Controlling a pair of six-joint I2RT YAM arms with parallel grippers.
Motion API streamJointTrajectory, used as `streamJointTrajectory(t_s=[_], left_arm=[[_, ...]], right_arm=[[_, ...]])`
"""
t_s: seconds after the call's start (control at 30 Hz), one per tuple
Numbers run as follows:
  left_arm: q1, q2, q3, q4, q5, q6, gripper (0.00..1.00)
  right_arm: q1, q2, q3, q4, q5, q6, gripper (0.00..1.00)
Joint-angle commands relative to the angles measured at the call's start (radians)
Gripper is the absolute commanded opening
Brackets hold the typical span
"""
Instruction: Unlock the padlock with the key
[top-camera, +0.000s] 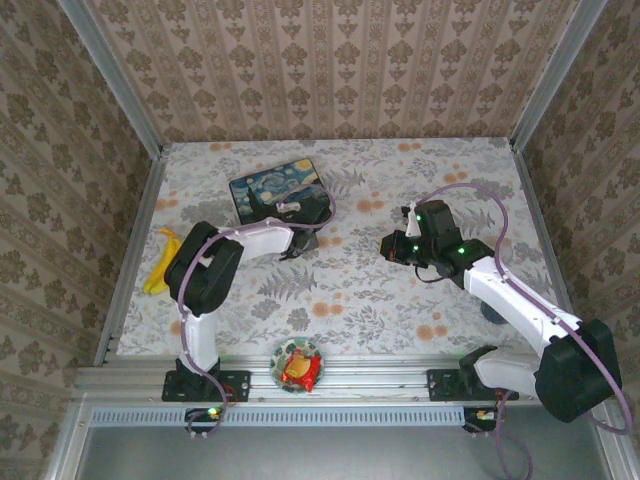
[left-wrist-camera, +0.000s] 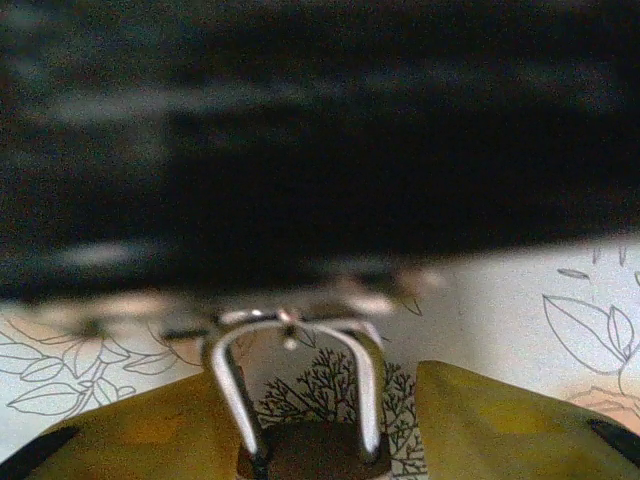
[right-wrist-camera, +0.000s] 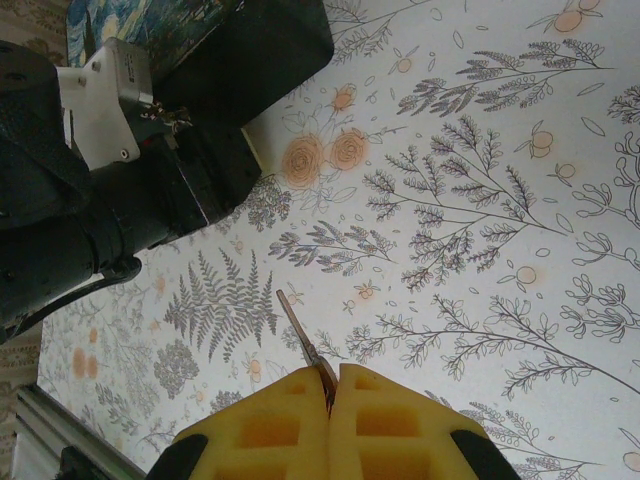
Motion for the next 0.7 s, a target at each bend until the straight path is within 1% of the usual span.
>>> streamJointTrajectory(t_s=[0.0, 0.1, 0.17, 0.37, 0.4, 0.57, 0.63, 0.67], left_arm=[[0.012, 0.018, 0.007, -0.017, -0.007, 0.000, 0.47], [0.016, 0.021, 0.006, -0.014, -0.006, -0.001, 0.47], [0.019, 0.022, 0.009, -0.014, -0.003, 0.000, 0.43], [0.018, 0.022, 0.004, -0.011, 0.006, 0.001, 0.43], [0.017, 0.023, 0.001, -0.010, 0.007, -0.001, 0.41], [0.016, 0.015, -0.016, -0.002, 0.024, -0.002, 0.28], [0.013, 0.004, -0.029, 0.019, 0.040, 0.008, 0.20], [0.012, -0.003, -0.037, 0.028, 0.050, 0.010, 0.14]], right_arm=[[-0.006, -0.018, 0.008, 0.002, -0.011, 0.003, 0.00], [-0.006, -0.012, 0.008, 0.007, -0.013, 0.003, 0.00], [-0.006, -0.008, 0.006, 0.011, -0.017, 0.005, 0.00], [-0.006, -0.005, 0.006, 0.021, -0.021, 0.009, 0.00], [-0.006, -0.006, 0.006, 0.019, -0.020, 0.009, 0.00], [-0.007, -0.010, -0.007, 0.028, -0.020, 0.015, 0.00], [-0.006, -0.016, -0.025, 0.043, -0.020, 0.021, 0.00], [-0.006, -0.018, -0.035, 0.048, -0.020, 0.025, 0.00]])
